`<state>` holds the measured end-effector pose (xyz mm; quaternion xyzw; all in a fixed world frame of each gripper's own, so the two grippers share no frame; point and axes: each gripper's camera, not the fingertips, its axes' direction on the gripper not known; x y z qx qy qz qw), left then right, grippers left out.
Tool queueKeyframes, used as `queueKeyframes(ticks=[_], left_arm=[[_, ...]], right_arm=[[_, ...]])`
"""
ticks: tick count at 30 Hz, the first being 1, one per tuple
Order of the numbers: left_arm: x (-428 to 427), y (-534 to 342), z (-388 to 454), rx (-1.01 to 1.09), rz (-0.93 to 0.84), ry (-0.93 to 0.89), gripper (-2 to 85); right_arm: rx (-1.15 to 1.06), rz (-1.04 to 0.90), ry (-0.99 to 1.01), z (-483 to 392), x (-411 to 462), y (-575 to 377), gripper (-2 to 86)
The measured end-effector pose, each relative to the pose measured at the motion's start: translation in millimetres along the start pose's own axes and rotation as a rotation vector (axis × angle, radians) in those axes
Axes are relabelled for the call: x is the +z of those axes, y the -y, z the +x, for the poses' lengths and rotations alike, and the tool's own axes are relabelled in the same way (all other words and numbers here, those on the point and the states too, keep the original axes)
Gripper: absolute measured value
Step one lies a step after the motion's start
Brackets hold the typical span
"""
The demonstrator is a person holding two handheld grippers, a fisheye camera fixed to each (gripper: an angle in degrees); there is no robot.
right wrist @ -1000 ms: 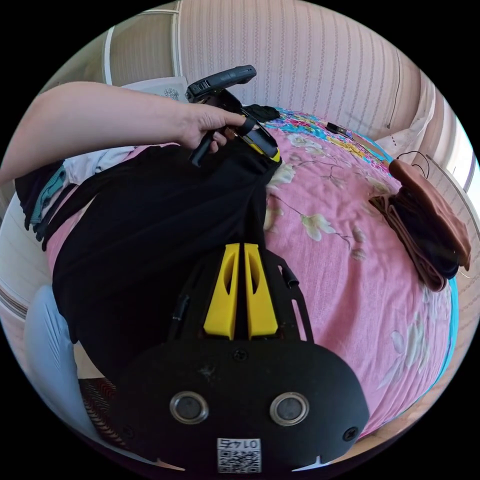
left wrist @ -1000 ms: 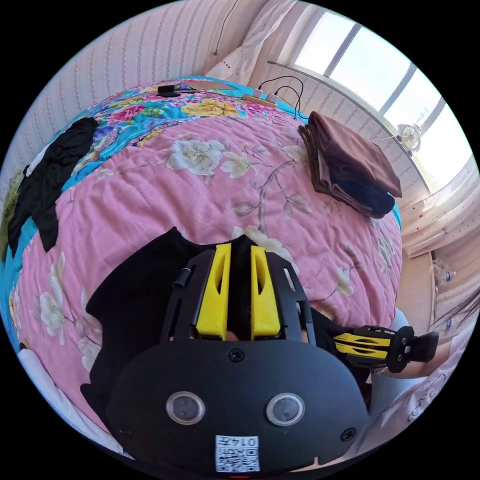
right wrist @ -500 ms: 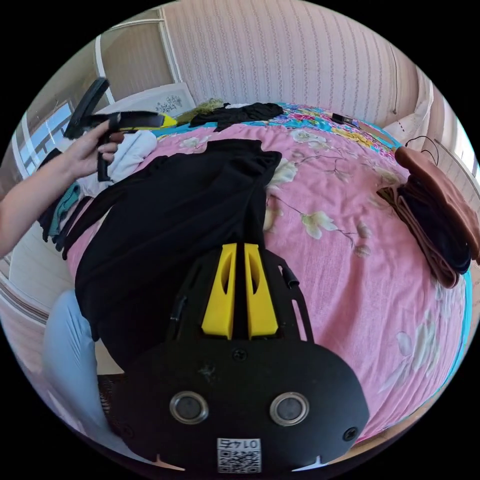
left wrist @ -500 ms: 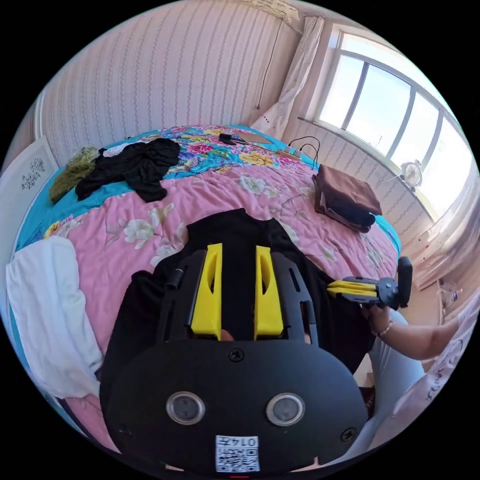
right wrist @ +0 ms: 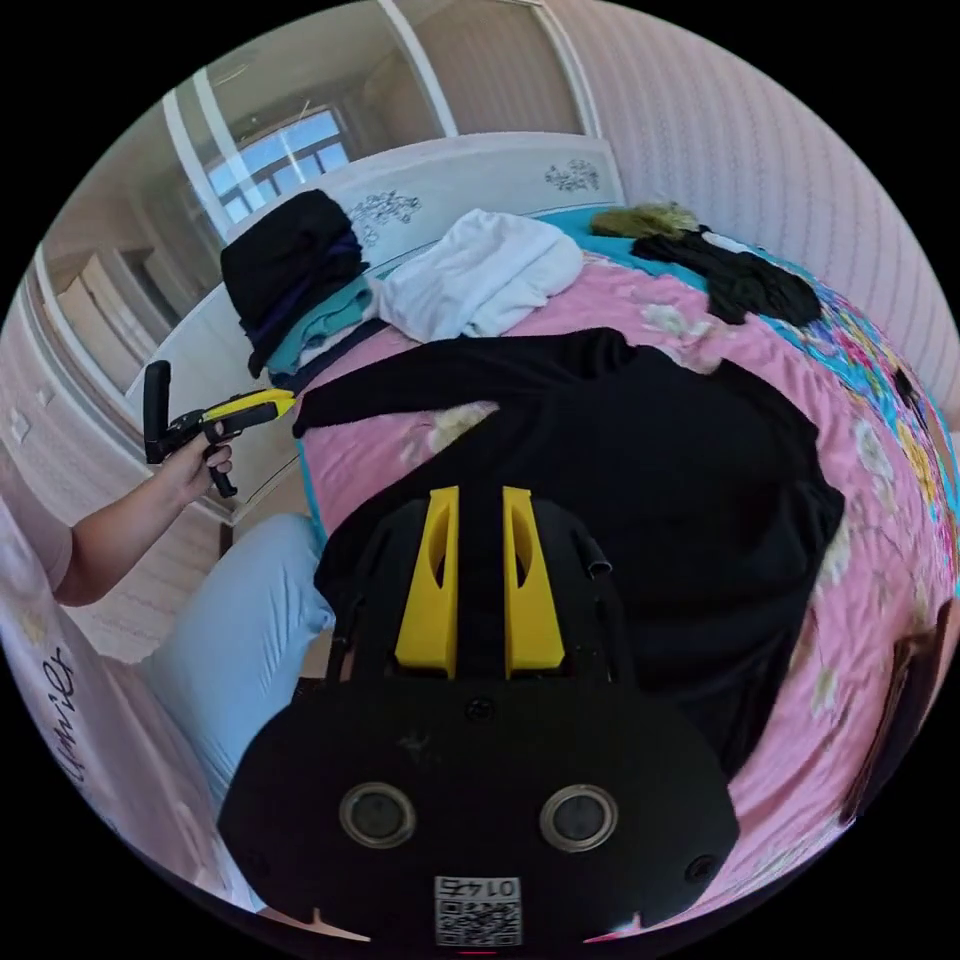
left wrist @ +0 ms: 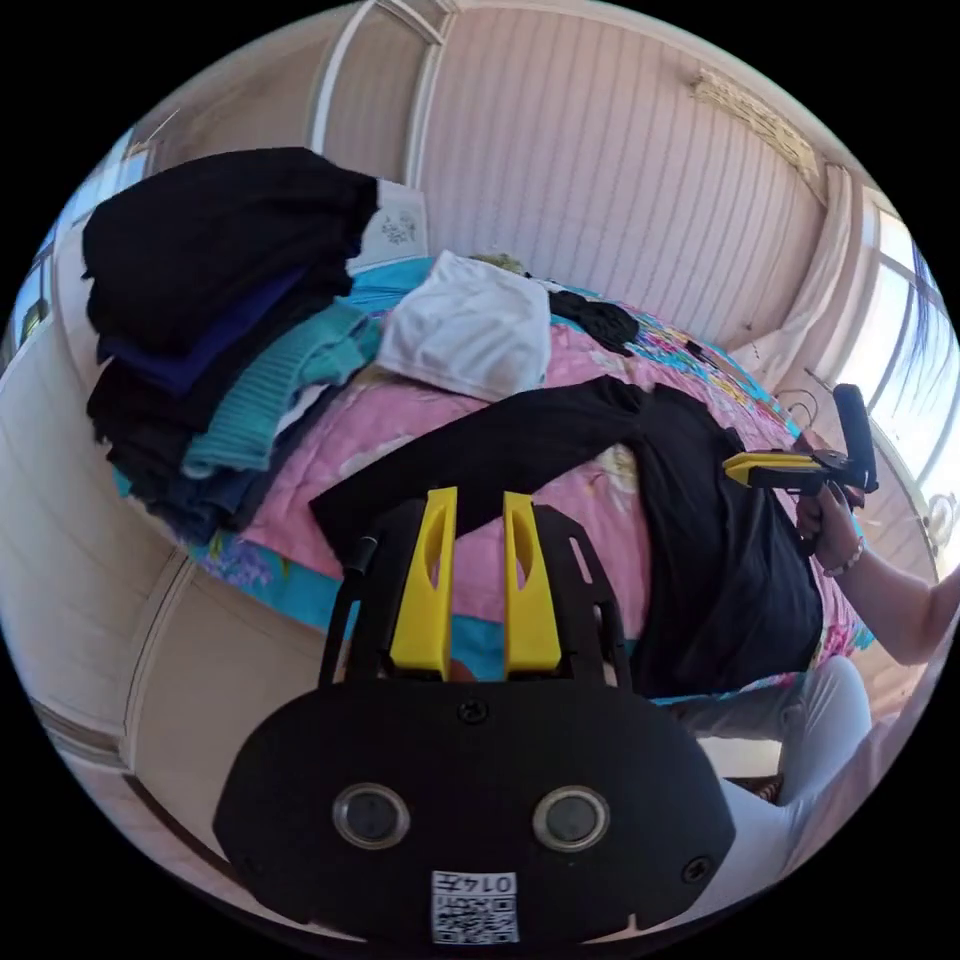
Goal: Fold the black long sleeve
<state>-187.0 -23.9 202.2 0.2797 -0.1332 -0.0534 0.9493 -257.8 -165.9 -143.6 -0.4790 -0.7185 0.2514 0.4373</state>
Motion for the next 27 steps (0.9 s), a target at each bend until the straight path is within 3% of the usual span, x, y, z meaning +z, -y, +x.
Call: queueKeyframes(ticks=[8,13,18,22,27], left_arm=[[-11,-45,-102,-0.303,0.032,-0.009,11.2],[1,-45,-126,-0.327,-0.029,-0.104,10.2],[-9,-47,-133,-0.334,-0.049,-0.089,6.7],[-34,-40,-125,-0.266,-0.022,-0.063,0.8],[-79,-27,-86,-0.111,0.073,-0.137,-0.7]], right_arm=[[-0.378,-0.164,0.108,-135,133,163,6.8],[-0.418,-0.195,0.151,-194,197,213,8.1],[-0.444,-0.344,0.097,-209,269,218,7.1],[-0.327,-0.338,0.213,-181,256,222,1.8],[-0.206,-0.121,0.324,-117,164,191,0.4]])
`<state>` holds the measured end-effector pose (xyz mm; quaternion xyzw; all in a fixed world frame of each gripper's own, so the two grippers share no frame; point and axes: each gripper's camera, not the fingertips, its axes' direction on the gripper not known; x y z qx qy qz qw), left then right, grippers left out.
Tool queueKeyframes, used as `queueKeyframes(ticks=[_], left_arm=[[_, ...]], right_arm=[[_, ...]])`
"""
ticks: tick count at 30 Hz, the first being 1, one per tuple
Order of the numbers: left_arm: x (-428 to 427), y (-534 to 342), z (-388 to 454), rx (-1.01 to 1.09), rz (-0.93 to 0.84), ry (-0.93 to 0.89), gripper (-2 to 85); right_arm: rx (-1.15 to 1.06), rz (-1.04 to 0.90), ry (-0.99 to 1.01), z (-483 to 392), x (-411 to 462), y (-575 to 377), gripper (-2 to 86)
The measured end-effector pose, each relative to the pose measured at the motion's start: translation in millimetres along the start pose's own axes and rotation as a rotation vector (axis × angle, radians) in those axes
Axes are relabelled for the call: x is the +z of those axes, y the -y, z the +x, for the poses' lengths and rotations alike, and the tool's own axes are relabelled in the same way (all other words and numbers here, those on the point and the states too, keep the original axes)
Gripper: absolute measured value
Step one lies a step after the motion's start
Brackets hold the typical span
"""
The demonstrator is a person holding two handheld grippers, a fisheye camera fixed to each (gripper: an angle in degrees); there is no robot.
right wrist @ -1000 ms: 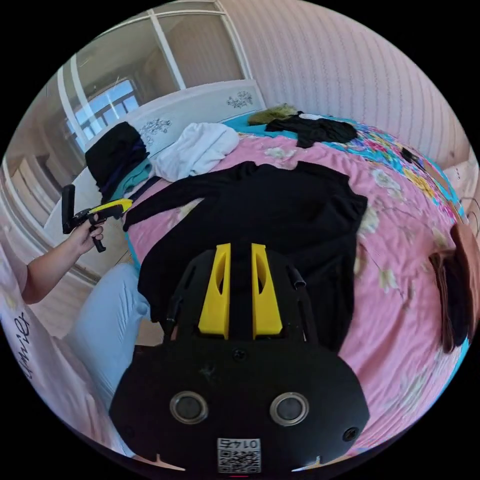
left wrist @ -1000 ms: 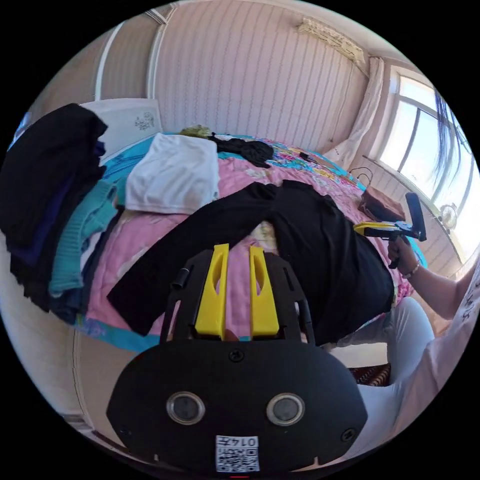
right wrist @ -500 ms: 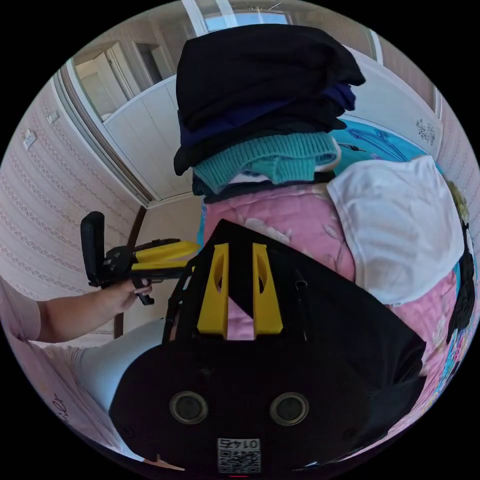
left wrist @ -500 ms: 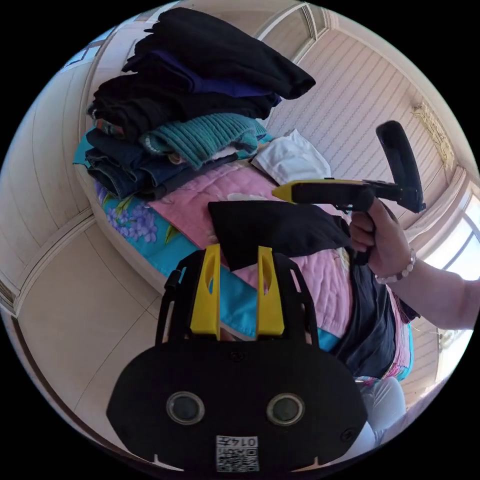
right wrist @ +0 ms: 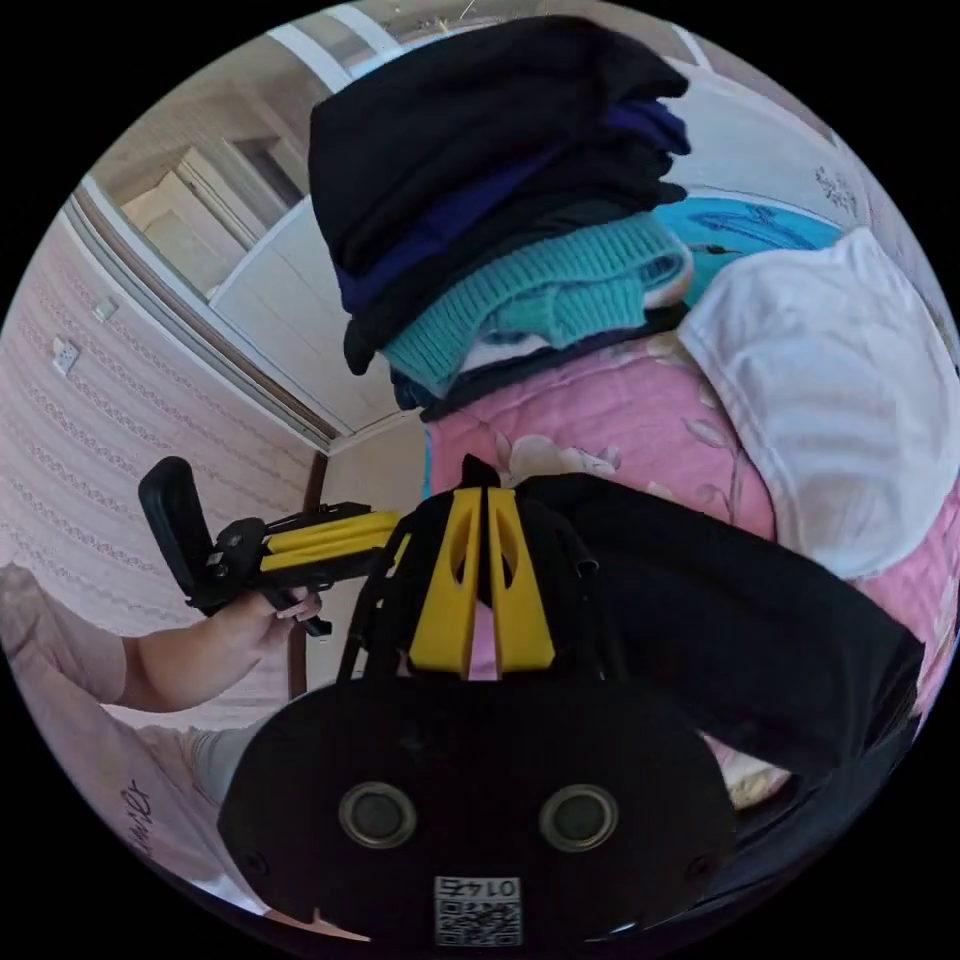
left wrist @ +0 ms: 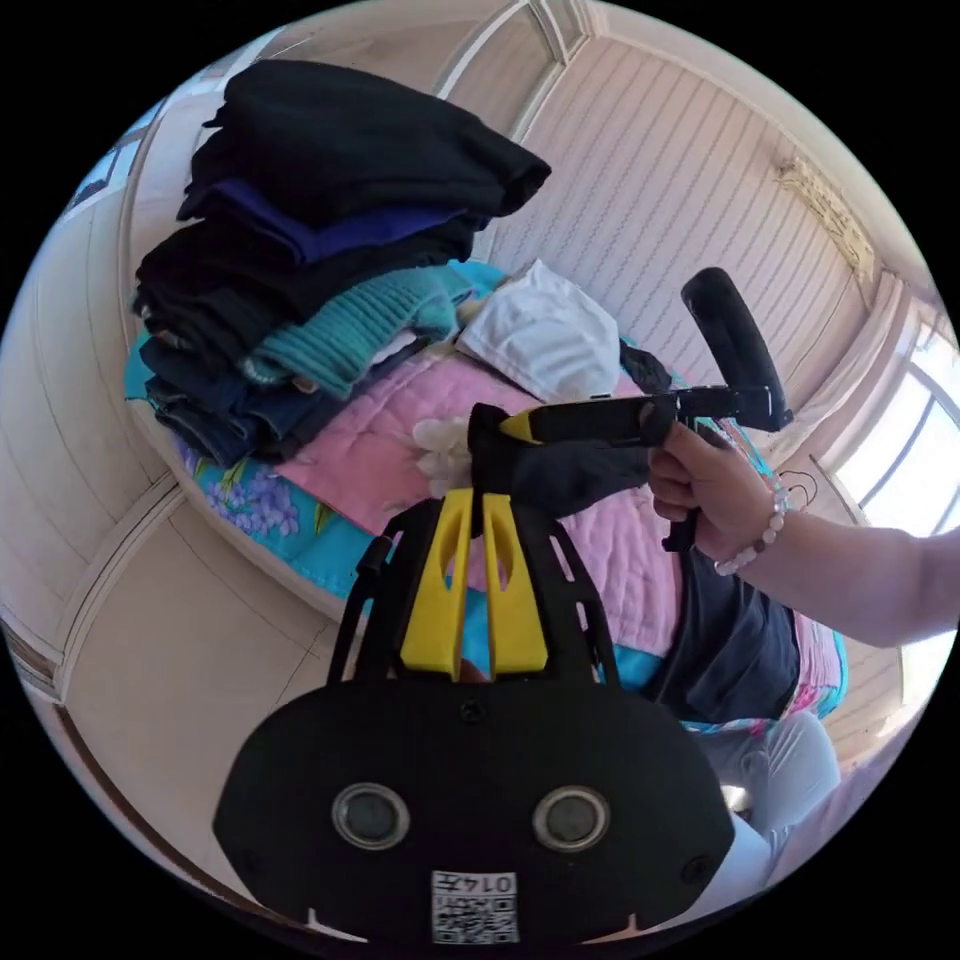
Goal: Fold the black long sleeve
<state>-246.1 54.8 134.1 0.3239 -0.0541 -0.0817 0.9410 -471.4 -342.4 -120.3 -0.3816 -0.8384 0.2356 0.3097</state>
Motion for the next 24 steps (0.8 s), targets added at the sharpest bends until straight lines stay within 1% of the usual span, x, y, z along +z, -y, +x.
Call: queueKeyframes(ticks=[2,3,4,6,8,9,11,14,18,20,24], left_arm=[[-8,5,35,0.070,0.007,-0.151,-0.9],[-9,6,46,0.088,0.000,-0.193,-0.9],[-8,8,69,0.129,-0.010,-0.267,-0.9],[-6,9,108,0.203,-0.023,-0.361,-1.0],[-3,7,164,0.304,-0.043,-0.478,-1.0],[-2,6,178,0.330,-0.047,-0.506,-1.0],[2,-1,232,0.424,-0.070,-0.599,-1.0],[6,-15,294,0.520,-0.116,-0.696,-1.0],[8,-34,354,0.612,-0.151,-0.760,-0.9],[11,-46,386,0.669,-0.186,-0.769,-0.9],[17,-62,422,0.714,-0.227,-0.808,-0.9]], right_arm=[[0.048,0.094,0.054,14,-46,-34,0.3],[0.095,0.153,0.068,23,-76,-61,0.2],[0.122,0.176,0.080,28,-91,-76,0.2],[0.219,0.255,0.116,42,-146,-139,0.1],[0.274,0.307,0.092,45,-186,-188,0.1],[0.305,0.338,0.063,43,-212,-218,0.1],[0.341,0.390,0.005,37,-248,-261,0.1],[0.399,0.471,-0.092,23,-297,-323,0.1],[0.475,0.578,-0.165,8,-341,-397,0.1],[0.505,0.603,-0.192,5,-351,-424,0.1],[0.577,0.668,-0.201,6,-362,-477,0.1]])
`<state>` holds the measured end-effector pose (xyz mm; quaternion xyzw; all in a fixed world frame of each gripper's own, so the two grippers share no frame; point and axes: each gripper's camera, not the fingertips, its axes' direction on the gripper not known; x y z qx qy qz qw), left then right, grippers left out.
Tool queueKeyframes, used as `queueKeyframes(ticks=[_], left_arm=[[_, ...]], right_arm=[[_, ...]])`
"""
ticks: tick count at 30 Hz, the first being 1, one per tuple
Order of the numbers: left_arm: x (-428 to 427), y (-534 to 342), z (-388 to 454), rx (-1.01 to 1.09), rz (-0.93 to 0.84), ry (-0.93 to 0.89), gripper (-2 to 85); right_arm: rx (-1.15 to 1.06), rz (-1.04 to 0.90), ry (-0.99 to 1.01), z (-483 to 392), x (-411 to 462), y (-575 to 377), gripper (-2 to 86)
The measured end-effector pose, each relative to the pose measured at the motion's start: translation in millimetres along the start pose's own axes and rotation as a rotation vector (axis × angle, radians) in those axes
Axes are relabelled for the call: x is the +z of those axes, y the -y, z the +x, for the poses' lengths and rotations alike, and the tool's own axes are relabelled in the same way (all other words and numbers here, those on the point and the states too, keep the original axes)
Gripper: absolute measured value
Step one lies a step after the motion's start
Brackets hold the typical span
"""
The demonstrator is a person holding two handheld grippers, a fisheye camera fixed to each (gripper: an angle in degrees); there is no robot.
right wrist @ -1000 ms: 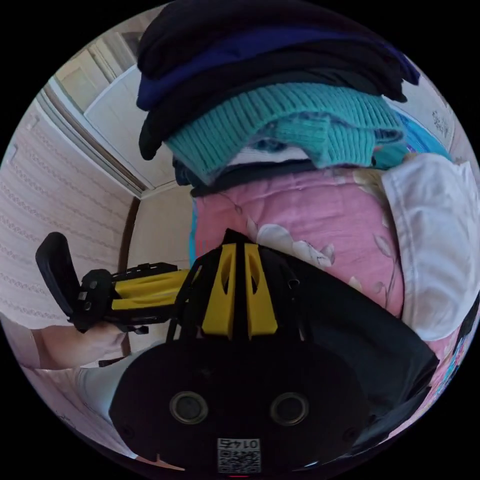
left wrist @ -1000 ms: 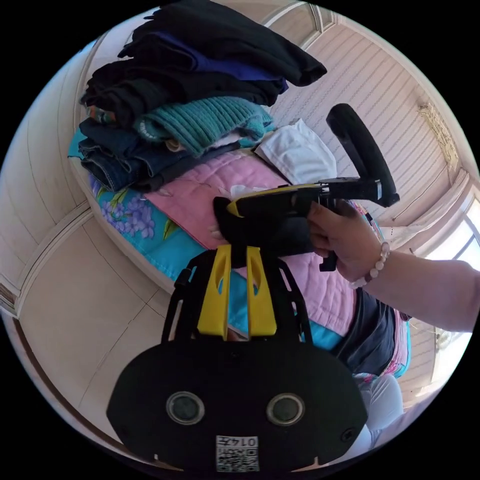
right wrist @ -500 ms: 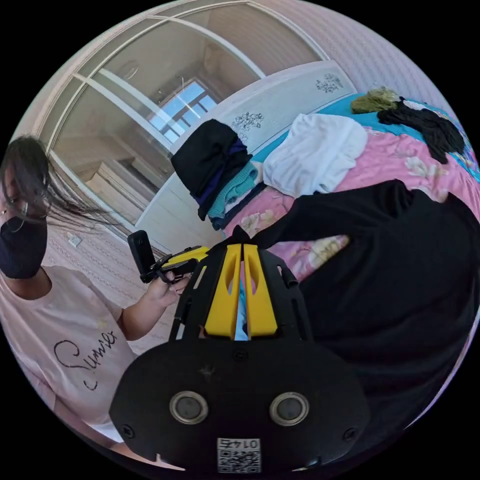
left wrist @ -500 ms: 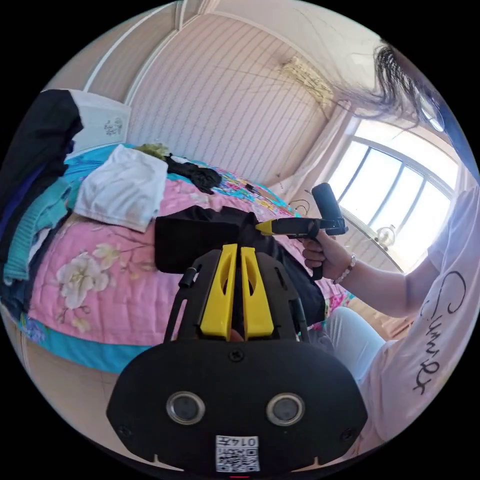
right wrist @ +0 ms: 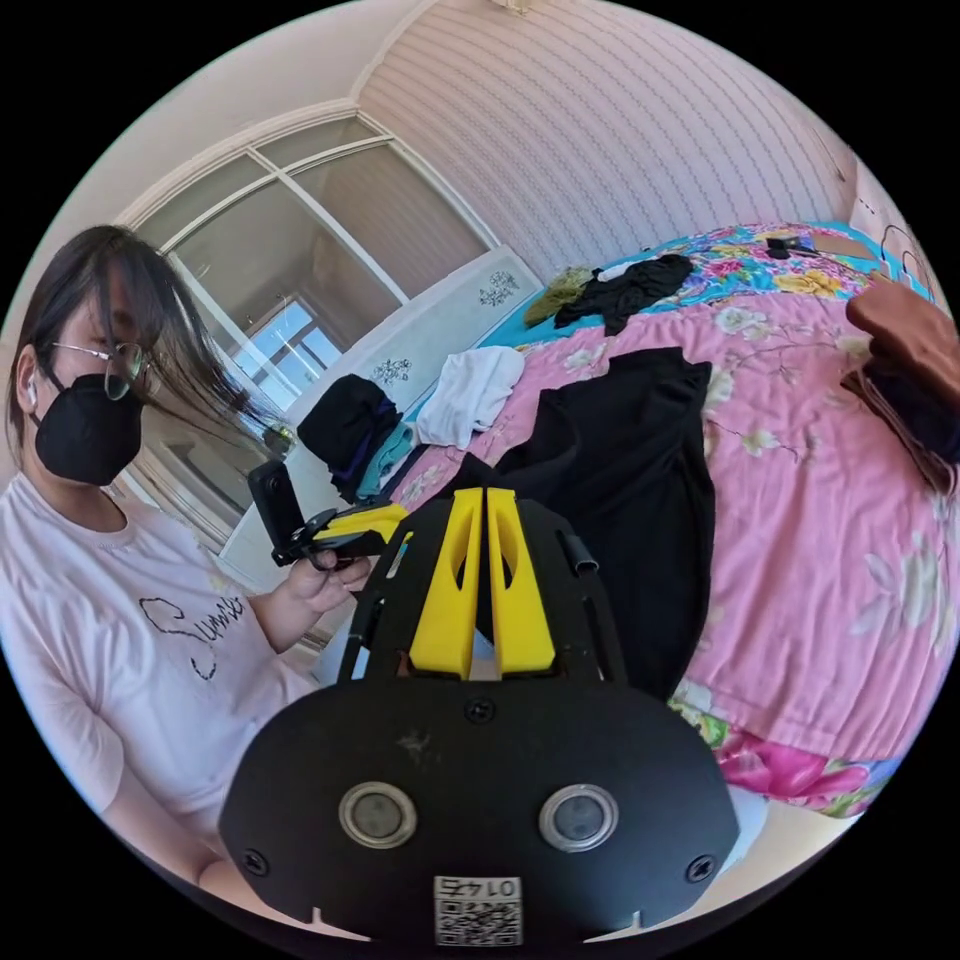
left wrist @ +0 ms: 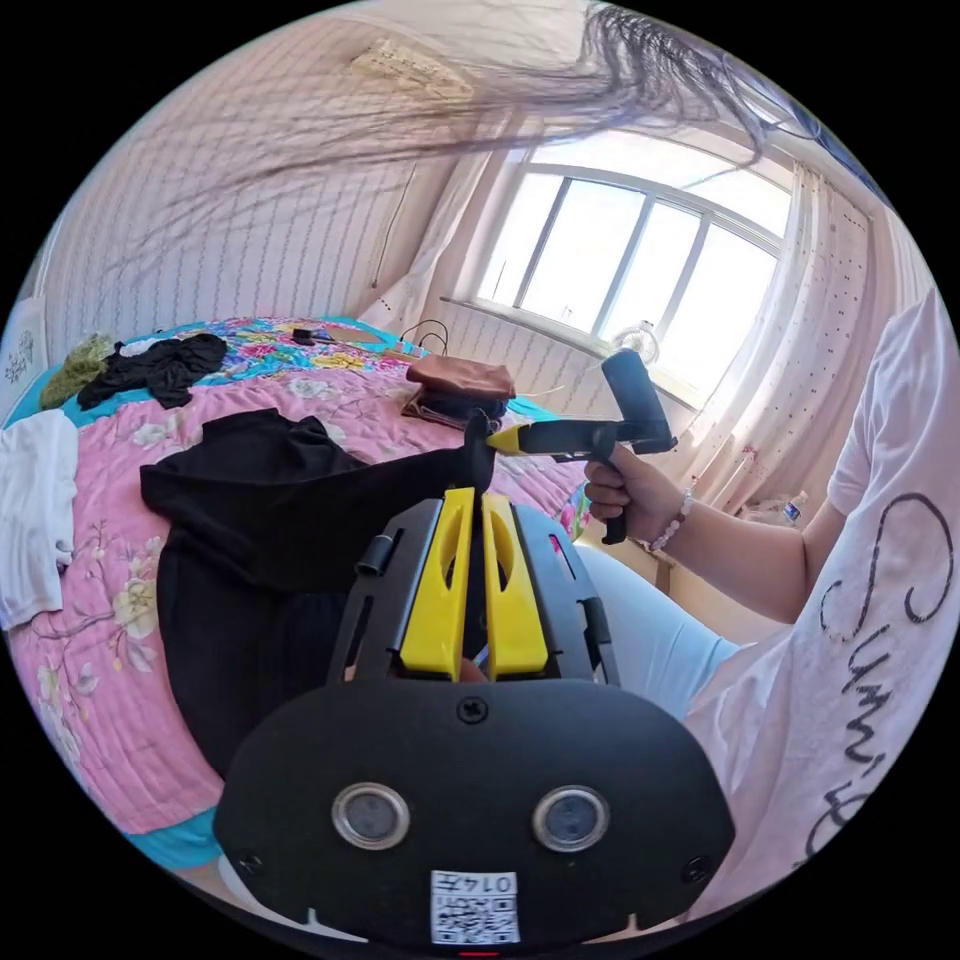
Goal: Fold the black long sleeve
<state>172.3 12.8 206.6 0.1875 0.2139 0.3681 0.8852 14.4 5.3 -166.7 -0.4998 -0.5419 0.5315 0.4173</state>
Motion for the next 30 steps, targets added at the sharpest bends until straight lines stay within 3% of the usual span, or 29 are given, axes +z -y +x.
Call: queueKeyframes(ticks=[7,11,15,17,22,26,30], left_arm=[[69,9,17,0.043,-0.112,-0.054,-0.5],[110,0,0,-0.040,-0.238,-0.012,3.6],[104,-5,-35,-0.100,-0.220,0.025,4.9],[92,-6,-72,-0.117,-0.220,0.175,5.0],[79,10,-155,-0.112,-0.236,0.476,5.4],[102,32,-216,-0.137,-0.296,0.622,9.7],[136,42,-250,-0.154,-0.421,0.613,10.3]], right_arm=[[0.096,0.015,-0.072,41,-28,-22,0.3],[0.227,-0.140,-0.213,86,-11,-35,0.6],[0.351,-0.366,-0.261,126,12,-35,2.4],[0.372,-0.429,-0.307,135,15,-26,3.9],[0.160,-0.408,-0.332,134,38,62,4.9],[-0.084,-0.337,-0.194,120,118,178,5.2],[-0.273,-0.322,-0.126,93,223,273,6.2]])
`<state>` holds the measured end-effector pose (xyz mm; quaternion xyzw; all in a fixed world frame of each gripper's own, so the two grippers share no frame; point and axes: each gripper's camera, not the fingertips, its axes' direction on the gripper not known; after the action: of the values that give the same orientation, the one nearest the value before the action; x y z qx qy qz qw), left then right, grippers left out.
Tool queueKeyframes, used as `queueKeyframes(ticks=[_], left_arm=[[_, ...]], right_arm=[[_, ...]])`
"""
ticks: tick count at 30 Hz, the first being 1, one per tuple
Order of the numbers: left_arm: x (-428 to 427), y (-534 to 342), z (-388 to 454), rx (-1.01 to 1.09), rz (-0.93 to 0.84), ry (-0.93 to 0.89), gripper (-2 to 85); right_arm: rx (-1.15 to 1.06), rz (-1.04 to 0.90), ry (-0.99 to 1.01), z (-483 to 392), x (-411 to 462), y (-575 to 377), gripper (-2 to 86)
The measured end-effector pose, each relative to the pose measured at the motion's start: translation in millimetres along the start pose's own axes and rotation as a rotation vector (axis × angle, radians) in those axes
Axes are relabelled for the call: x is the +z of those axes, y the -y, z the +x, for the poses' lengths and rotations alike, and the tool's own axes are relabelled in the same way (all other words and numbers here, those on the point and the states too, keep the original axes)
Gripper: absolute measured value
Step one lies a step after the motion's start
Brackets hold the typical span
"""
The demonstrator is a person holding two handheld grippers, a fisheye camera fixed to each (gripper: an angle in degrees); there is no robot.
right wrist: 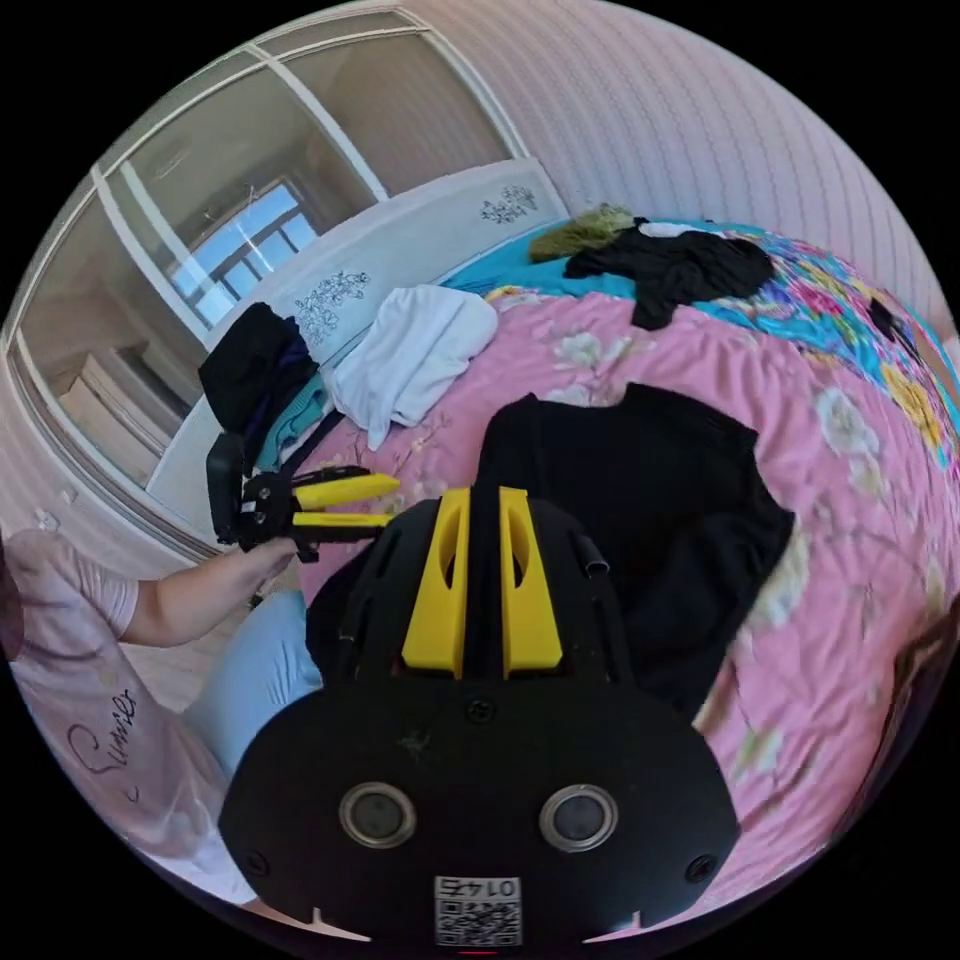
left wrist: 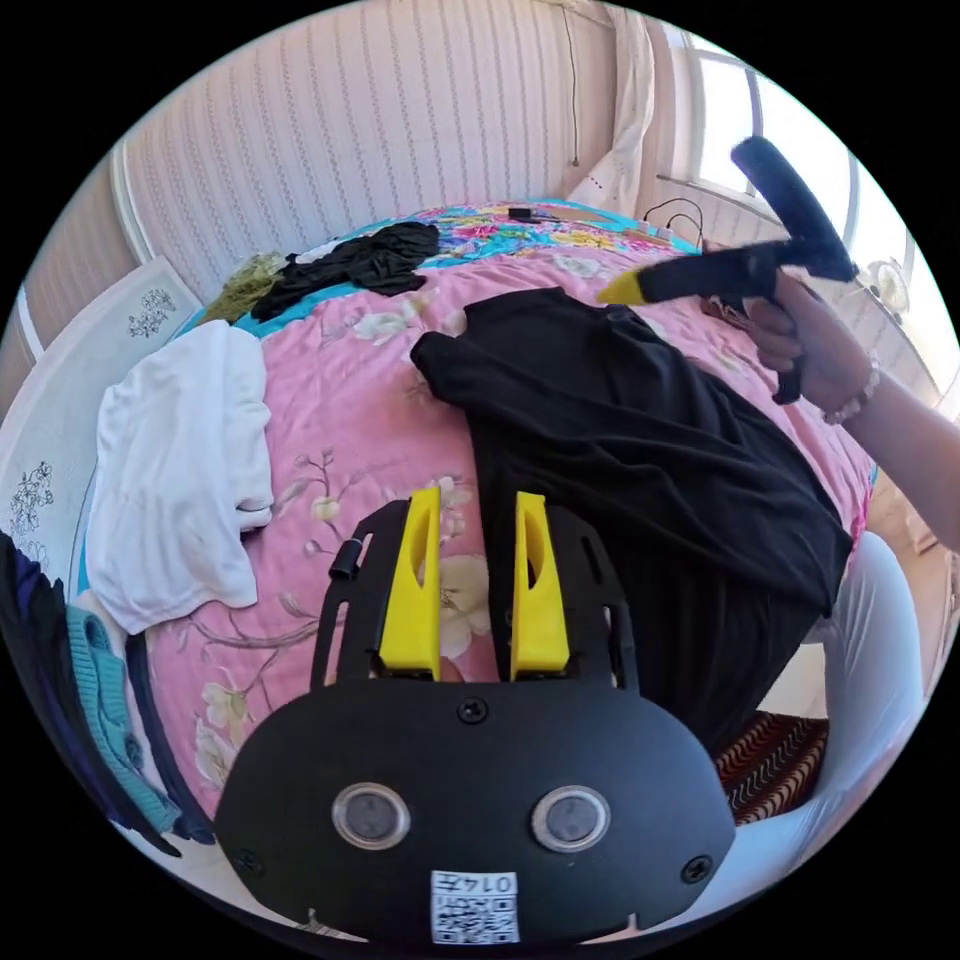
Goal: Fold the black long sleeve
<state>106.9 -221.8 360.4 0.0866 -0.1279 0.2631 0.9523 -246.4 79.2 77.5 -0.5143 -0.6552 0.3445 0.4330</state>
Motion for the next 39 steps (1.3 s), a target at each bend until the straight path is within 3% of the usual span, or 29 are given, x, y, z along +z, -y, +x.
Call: queueKeyframes(ticks=[5,7,9,13,18,23,28,30,32,35,39], left_arm=[[32,11,-10,0.023,-0.043,-0.066,6.1],[34,11,-24,0.000,-0.016,-0.133,1.8],[32,10,-34,-0.010,0.005,-0.145,0.2],[18,3,-58,-0.062,0.066,-0.163,-0.9],[49,0,-83,-0.121,-0.060,-0.107,-1.0],[34,-15,-127,-0.269,0.041,-0.179,-0.9],[23,7,-169,-0.273,0.287,-0.120,0.5],[32,28,-178,-0.266,0.293,-0.111,3.0],[47,57,-191,-0.270,0.293,-0.151,7.6],[64,78,-203,-0.322,0.317,-0.245,9.5],[125,108,-213,-0.399,0.109,-0.325,10.7]], right_arm=[[0.062,-0.138,-0.182,27,82,81,8.2],[0.133,-0.262,-0.116,52,107,92,3.8],[0.167,-0.185,0.041,68,100,99,1.0],[0.148,-0.093,0.049,74,90,112,0.8],[0.156,-0.250,0.022,88,128,118,2.2],[0.150,-0.039,0.107,106,57,96,6.6],[0.226,0.036,-0.134,146,-40,36,6.7],[0.359,-0.017,-0.289,180,-69,4,9.4],[0.462,-0.065,-0.316,203,-78,-18,13.5],[0.519,-0.094,-0.216,222,-79,-41,15.9],[0.564,-0.097,-0.108,235,-67,-55,10.4]])
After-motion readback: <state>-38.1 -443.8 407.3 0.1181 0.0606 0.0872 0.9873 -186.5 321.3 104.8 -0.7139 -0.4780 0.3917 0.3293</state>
